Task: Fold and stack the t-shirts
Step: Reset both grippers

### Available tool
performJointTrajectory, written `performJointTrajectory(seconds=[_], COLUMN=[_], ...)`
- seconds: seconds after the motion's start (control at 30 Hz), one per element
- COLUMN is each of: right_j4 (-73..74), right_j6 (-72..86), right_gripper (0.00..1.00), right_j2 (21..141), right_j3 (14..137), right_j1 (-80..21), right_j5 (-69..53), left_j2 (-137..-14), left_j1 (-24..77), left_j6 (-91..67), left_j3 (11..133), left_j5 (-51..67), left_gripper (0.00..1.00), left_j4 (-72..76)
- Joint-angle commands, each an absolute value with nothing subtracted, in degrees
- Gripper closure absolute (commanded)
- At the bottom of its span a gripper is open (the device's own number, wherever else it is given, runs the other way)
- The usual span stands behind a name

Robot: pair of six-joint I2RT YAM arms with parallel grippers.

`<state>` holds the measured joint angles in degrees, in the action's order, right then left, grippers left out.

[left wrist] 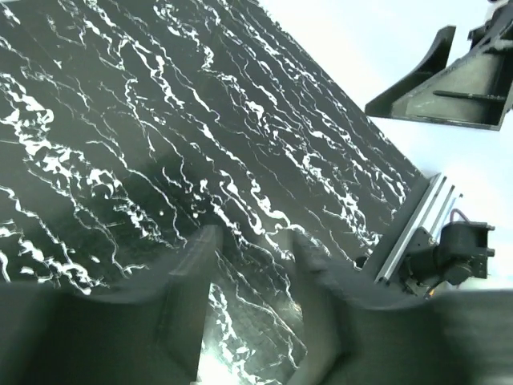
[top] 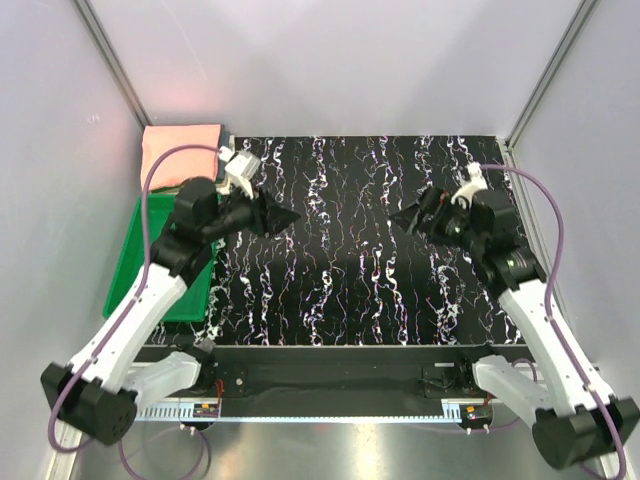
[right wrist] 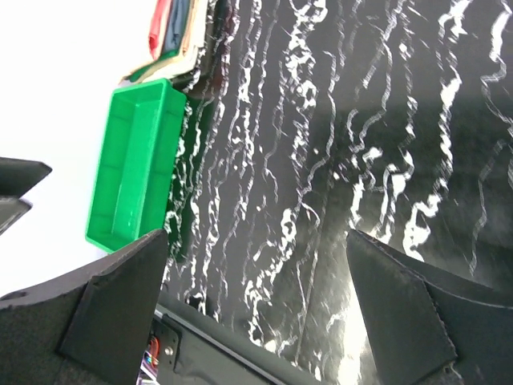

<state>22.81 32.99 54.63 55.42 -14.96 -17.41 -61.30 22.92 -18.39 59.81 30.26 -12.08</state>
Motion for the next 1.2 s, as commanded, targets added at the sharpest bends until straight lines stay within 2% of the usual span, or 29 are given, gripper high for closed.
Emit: performJointTrajectory(seconds=[0.0, 0.03, 0.07, 0.5, 0.67, 1.17], right_j4=[27.16, 27.07, 27.16, 27.16, 27.25, 29.88], right_j6=[33.04, 34.18, 34.45, 35.77, 36.56, 35.86], right_gripper=[0.0, 0.0, 0.0, 0.0, 0.0, 0.0], right_j2=[49.32, 48.0, 46.07, 41.4, 39.82, 38.15], right_j3=[52.04, 51.68, 51.42, 49.49, 48.08, 50.36], right_j1=[-14.94, -14.77, -14.85, -14.85, -14.85, -14.85], right_j5=[-14.24, -13.63, -12.93, -9.23, -8.87, -10.19], left_j2=[-55.22, -54.33, -53.45, -46.67, -45.18, -42.89], left_j1=[22.76, 22.76, 22.76, 22.76, 22.76, 22.76], left_j6=[-17.49, -17.84, -18.02, -14.33, -13.1, -20.21], left_j3=[53.98, 53.01, 51.78, 46.67, 47.72, 48.69], left_j5=[30.15, 29.97, 30.32, 33.75, 30.24, 31.56], left_gripper=[0.46, 0.08, 0.01, 0.01, 0.01, 0.01], left_j4=[-11.87, -11.78, -11.78, -10.29, -11.51, -8.96])
